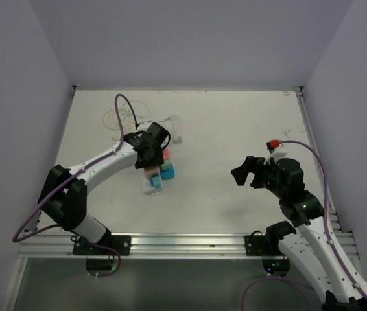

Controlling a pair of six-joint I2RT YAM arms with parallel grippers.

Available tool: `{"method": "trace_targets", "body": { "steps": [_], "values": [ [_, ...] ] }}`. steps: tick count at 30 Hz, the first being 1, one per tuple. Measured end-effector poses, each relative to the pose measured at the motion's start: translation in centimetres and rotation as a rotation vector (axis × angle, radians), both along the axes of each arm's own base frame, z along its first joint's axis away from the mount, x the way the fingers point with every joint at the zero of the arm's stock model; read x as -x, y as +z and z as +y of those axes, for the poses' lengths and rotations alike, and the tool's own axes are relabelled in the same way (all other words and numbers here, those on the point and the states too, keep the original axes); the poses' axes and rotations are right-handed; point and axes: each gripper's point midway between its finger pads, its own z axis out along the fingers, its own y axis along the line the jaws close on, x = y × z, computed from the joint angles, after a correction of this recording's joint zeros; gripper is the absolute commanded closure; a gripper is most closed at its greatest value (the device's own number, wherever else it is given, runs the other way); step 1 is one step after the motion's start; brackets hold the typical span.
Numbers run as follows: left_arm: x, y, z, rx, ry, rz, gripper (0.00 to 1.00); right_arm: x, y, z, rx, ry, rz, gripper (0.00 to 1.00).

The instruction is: Pull the plug off the socket

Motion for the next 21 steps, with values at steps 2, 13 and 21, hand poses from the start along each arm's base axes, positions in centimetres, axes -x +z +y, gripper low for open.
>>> {"method": "trace_targets", "body": {
  "steps": [2,13,21],
  "values": [
    [1.3,-0.1,-2.0,0.008,-0.030,0.002,0.46,0.0,0.0,0.0,0.002,0.000,-0.001,0.01],
    [4.7,3.3,-9.5,0.130,-0.157,-0.021,0.01,0.3,0.2,0.2,-0.001,0.012,-0.014,0.01],
    [2.7,8.0,-9.5,0.186,-0.224,-0.130,0.01,0.7,-0.3,1.6,-0.012,0.105,-0.002,0.01]
  ]
}}
